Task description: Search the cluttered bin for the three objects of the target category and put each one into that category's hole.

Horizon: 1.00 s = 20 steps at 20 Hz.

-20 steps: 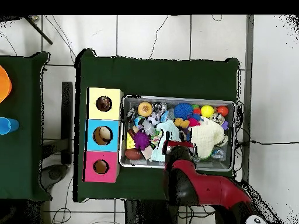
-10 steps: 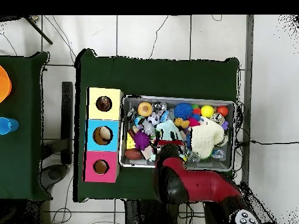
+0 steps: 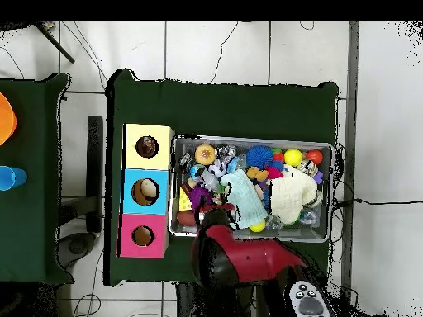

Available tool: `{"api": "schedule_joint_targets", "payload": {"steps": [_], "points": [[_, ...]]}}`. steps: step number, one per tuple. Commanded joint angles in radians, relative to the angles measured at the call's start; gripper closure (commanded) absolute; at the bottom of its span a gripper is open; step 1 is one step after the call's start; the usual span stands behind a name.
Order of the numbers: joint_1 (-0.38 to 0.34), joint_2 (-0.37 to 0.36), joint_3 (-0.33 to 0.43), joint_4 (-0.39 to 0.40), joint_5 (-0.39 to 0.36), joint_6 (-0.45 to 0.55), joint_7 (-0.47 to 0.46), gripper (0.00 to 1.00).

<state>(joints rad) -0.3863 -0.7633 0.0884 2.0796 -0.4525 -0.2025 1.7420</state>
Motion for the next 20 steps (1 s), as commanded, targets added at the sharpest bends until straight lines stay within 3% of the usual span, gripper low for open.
{"api": "schedule_joint_targets", "payload": {"steps": [1, 12, 17, 20], "points": [[0.022, 0.097, -0.061, -0.082, 0.028, -0.144, 0.152, 0.0], [-0.024, 0.068, -0.016, -0.066, 0.047, -0.144, 0.19, 0.0], [-0.047, 0.062, 0.026, -0.055, 0.103, -0.143, 0.244, 0.0], [-0.061, 0.064, 0.051, -0.028, 0.162, -0.193, 0.311, 0.0]]}}
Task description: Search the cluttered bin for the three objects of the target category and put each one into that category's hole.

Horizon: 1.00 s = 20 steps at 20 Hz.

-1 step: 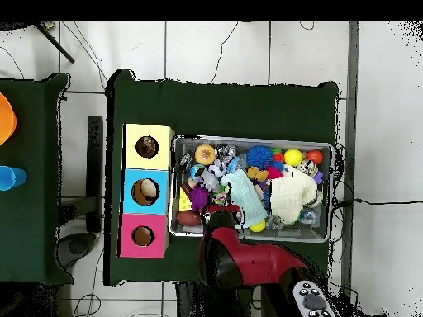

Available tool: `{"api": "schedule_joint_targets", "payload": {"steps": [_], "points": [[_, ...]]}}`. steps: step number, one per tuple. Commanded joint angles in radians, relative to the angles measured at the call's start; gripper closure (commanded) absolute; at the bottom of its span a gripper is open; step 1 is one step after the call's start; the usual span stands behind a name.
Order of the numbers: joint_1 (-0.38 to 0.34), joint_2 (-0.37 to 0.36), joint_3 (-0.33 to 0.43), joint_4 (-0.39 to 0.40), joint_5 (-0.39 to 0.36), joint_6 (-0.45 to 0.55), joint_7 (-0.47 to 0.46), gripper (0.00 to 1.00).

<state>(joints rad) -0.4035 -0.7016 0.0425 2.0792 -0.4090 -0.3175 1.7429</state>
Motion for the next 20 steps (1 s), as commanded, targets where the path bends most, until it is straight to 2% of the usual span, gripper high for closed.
{"api": "schedule_joint_targets", "payload": {"steps": [1, 4, 9, 13, 20], "points": [[-0.042, 0.003, 0.097, -0.017, 0.146, -0.099, 0.335, 0.0], [-0.056, 0.016, 0.111, 0.015, 0.205, -0.139, 0.387, 0.0], [-0.069, 0.035, 0.112, 0.032, 0.228, -0.211, 0.416, 0.0], [-0.049, 0.039, 0.106, 0.008, 0.167, -0.235, 0.372, 0.0], [-0.008, 0.053, 0.064, -0.005, 0.174, -0.259, 0.364, 0.0]]}}
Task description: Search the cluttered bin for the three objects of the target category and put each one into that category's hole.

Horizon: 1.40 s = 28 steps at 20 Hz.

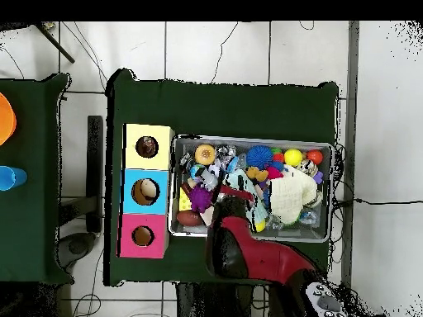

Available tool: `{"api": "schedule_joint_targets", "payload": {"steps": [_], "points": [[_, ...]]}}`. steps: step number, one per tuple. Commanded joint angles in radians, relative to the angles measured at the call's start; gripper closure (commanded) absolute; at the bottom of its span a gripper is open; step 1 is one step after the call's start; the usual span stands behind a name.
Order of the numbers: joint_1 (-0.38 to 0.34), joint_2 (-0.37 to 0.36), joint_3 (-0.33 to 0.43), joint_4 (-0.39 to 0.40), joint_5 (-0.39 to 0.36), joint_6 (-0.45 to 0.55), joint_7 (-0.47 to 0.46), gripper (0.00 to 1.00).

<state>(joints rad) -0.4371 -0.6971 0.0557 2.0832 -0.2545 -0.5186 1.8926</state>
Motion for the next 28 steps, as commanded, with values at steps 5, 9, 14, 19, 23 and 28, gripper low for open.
{"api": "schedule_joint_targets", "payload": {"steps": [5, 9, 14, 19, 23, 28], "points": [[0.061, 0.074, 0.018, -0.009, 0.054, -0.082, 0.216, 0.0], [0.075, 0.1, 0.008, -0.012, 0.068, -0.083, 0.226, 0.0], [0.096, 0.147, -0.01, -0.016, 0.092, -0.098, 0.233, 0.0], [0.083, 0.176, -0.017, -0.016, 0.113, -0.06, 0.239, 0.0], [0.079, 0.158, -0.025, -0.013, 0.126, -0.025, 0.226, 0.0], [0.072, 0.154, -0.028, -0.012, 0.126, 0.001, 0.212, 0.0]]}}
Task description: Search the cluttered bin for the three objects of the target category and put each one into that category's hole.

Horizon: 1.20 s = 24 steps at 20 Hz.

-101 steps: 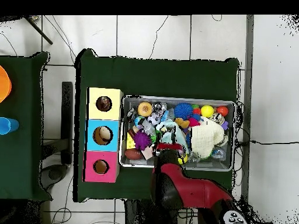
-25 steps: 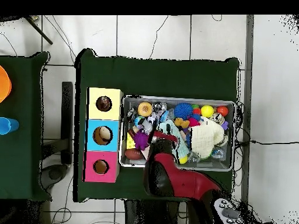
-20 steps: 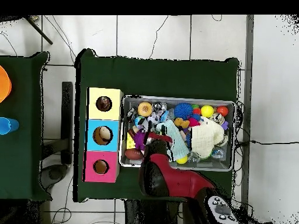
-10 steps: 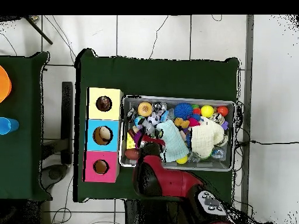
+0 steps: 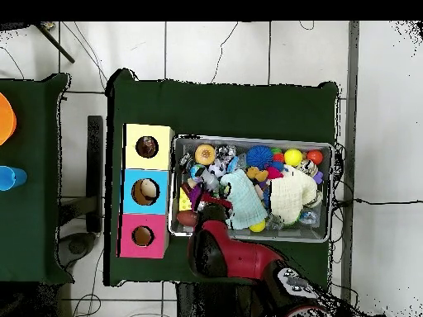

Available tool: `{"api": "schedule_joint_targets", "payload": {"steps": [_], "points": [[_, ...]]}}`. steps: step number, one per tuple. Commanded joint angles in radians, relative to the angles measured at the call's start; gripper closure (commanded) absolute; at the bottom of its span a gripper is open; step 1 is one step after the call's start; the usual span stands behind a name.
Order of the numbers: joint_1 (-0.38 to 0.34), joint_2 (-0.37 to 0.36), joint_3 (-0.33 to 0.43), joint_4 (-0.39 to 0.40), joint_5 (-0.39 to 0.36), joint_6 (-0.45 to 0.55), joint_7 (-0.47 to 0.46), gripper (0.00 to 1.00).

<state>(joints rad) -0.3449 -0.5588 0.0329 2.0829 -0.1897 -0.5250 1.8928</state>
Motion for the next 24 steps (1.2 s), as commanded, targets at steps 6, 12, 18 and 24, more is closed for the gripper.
{"api": "schedule_joint_targets", "payload": {"steps": [6, 12, 18, 24], "points": [[-0.04, -0.007, 0.003, -0.003, 0.046, 0.049, 0.204, 0.0], [-0.044, -0.004, 0.002, 0.005, 0.032, 0.069, 0.187, 0.0], [-0.033, 0.006, -0.008, 0.011, 0.036, 0.053, 0.187, 0.0], [-0.019, 0.006, -0.022, 0.003, 0.04, 0.056, 0.175, 0.0]]}}
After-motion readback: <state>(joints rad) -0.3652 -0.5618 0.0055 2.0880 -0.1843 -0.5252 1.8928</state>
